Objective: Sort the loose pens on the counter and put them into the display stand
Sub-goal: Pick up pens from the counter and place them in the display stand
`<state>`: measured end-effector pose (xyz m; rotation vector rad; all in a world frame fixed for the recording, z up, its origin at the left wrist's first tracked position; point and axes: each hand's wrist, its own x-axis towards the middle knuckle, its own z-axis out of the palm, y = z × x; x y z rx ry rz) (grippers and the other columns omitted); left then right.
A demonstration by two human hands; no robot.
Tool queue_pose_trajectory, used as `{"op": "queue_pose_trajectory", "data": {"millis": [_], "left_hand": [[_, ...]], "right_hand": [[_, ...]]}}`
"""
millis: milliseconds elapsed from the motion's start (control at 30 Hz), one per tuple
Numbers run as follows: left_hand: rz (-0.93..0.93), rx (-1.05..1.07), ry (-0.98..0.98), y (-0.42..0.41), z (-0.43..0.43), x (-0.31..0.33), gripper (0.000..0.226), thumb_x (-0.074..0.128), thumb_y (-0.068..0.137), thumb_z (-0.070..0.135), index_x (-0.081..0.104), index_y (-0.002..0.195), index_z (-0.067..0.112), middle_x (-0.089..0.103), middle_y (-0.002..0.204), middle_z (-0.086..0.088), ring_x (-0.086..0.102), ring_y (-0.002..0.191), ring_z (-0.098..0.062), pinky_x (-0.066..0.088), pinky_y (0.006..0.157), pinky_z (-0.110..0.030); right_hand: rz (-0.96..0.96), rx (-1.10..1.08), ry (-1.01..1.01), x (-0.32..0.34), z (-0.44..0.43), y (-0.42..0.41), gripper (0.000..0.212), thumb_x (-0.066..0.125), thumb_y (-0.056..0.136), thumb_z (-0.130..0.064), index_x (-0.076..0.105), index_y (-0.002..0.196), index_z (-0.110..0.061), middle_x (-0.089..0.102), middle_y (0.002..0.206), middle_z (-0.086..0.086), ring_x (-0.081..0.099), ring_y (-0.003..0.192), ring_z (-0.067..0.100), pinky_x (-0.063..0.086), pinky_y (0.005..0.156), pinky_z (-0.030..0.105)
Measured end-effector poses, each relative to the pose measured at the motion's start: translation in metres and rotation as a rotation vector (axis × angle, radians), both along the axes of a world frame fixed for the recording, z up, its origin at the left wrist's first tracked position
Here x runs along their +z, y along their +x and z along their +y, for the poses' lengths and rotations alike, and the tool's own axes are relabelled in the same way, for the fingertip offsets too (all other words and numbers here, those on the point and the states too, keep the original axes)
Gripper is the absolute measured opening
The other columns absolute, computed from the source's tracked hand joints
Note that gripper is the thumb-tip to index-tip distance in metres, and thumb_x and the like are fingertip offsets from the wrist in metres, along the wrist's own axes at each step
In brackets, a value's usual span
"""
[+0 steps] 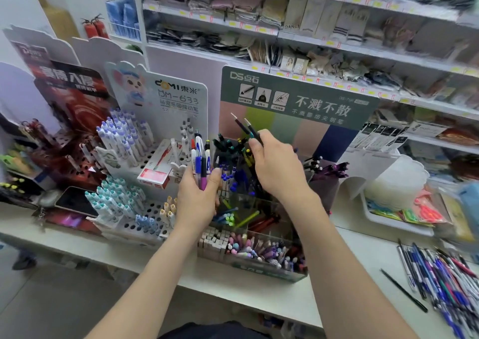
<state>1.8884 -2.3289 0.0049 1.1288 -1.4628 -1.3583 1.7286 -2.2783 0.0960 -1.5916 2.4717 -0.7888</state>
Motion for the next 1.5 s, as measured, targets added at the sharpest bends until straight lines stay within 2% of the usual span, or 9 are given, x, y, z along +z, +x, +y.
{"op": "queue_pose_trajectory", "data": {"millis": [100, 233, 333, 467, 633, 800, 1067, 1367, 1500], "left_hand": [[-0.005, 0.000, 0.000, 0.004, -0.010, -0.004, 0.062, 0.064, 0.090, 0.075, 0.038, 0.143, 0.054, 0.070, 0.125, -0.018, 0.070, 0.108, -0.045, 0.057, 0.092, -0.069], [-0.002, -0.021, -0.088, 0.004, -0.017, -0.002, 0.048, 0.067, 0.101, 0.047, 0.034, 0.122, 0.076, 0.071, 0.108, -0.004, 0.066, 0.082, -0.019, 0.060, 0.084, -0.052], [-0.020, -0.046, -0.089, 0.002, -0.019, -0.002, 0.039, 0.066, 0.103, 0.043, 0.042, 0.130, 0.055, 0.070, 0.108, 0.007, 0.066, 0.079, -0.006, 0.060, 0.082, -0.039], [-0.050, -0.058, -0.074, -0.001, -0.025, -0.004, 0.026, 0.066, 0.102, 0.047, 0.052, 0.124, 0.042, 0.069, 0.113, 0.017, 0.068, 0.100, -0.004, 0.056, 0.093, -0.037], [-0.067, -0.068, -0.040, -0.003, -0.029, -0.011, 0.016, 0.064, 0.100, 0.055, 0.052, 0.110, 0.053, 0.074, 0.103, 0.005, 0.067, 0.084, -0.017, 0.060, 0.084, -0.048], [-0.052, -0.074, -0.015, -0.006, -0.030, -0.014, 0.015, 0.064, 0.101, 0.053, 0.051, 0.104, 0.060, 0.074, 0.101, 0.003, 0.065, 0.079, -0.018, 0.053, 0.071, -0.042], [-0.022, -0.089, -0.018, -0.004, -0.026, -0.017, 0.011, 0.064, 0.103, 0.049, 0.056, 0.107, 0.043, 0.074, 0.096, 0.001, 0.066, 0.071, -0.015, 0.050, 0.065, -0.039], [-0.015, -0.085, -0.023, -0.003, -0.026, -0.020, 0.015, 0.063, 0.103, 0.049, 0.056, 0.110, 0.038, 0.073, 0.093, -0.002, 0.067, 0.071, -0.020, 0.052, 0.064, -0.043], [-0.006, -0.084, -0.020, -0.002, -0.024, -0.016, 0.016, 0.062, 0.104, 0.045, 0.056, 0.111, 0.032, 0.074, 0.091, -0.005, 0.064, 0.064, -0.021, 0.052, 0.059, -0.041]], "right_hand": [[0.320, 0.004, 0.139, 0.032, -0.022, -0.003, 0.038, 0.028, 0.111, -0.036, 0.056, 0.093, -0.018, 0.063, 0.090, 0.009, 0.058, 0.079, 0.036, 0.046, 0.069, 0.042], [0.595, 0.059, 0.357, 0.052, -0.053, -0.001, 0.028, 0.046, 0.106, -0.030, 0.056, 0.085, -0.015, 0.050, 0.081, 0.005, 0.053, 0.076, 0.032, 0.040, 0.067, 0.038], [0.672, 0.141, 0.509, 0.054, -0.069, 0.004, 0.003, 0.058, 0.100, -0.019, 0.061, 0.101, -0.017, 0.048, 0.083, 0.000, 0.053, 0.080, 0.031, 0.040, 0.067, 0.038], [0.694, 0.288, 0.540, 0.058, -0.081, 0.011, 0.012, 0.059, 0.097, -0.004, 0.054, 0.100, -0.015, 0.050, 0.098, 0.006, 0.052, 0.086, 0.032, 0.043, 0.070, 0.040], [0.559, 0.392, 0.456, 0.056, -0.095, -0.007, 0.015, 0.067, 0.090, 0.003, 0.060, 0.097, -0.008, 0.056, 0.096, 0.010, 0.061, 0.089, 0.033, 0.049, 0.069, 0.039], [0.371, 0.388, 0.242, 0.049, -0.103, -0.018, 0.012, 0.089, 0.082, -0.020, 0.079, 0.086, -0.015, 0.069, 0.090, 0.003, 0.065, 0.092, 0.027, 0.052, 0.075, 0.035], [0.009, 0.350, -0.012, 0.010, -0.091, -0.028, 0.025, 0.070, 0.101, -0.020, 0.073, 0.125, -0.016, 0.074, 0.114, -0.004, 0.065, 0.103, 0.009, 0.048, 0.092, 0.021], [0.081, 0.311, 0.128, -0.008, -0.096, -0.016, 0.031, 0.056, 0.108, -0.020, 0.060, 0.138, -0.013, 0.069, 0.131, 0.012, 0.063, 0.120, 0.032, 0.052, 0.101, 0.044], [0.395, 0.234, 0.104, -0.024, -0.096, -0.011, 0.025, 0.047, 0.108, -0.018, 0.064, 0.126, -0.017, 0.071, 0.118, 0.007, 0.058, 0.113, 0.034, 0.043, 0.095, 0.048]]}}
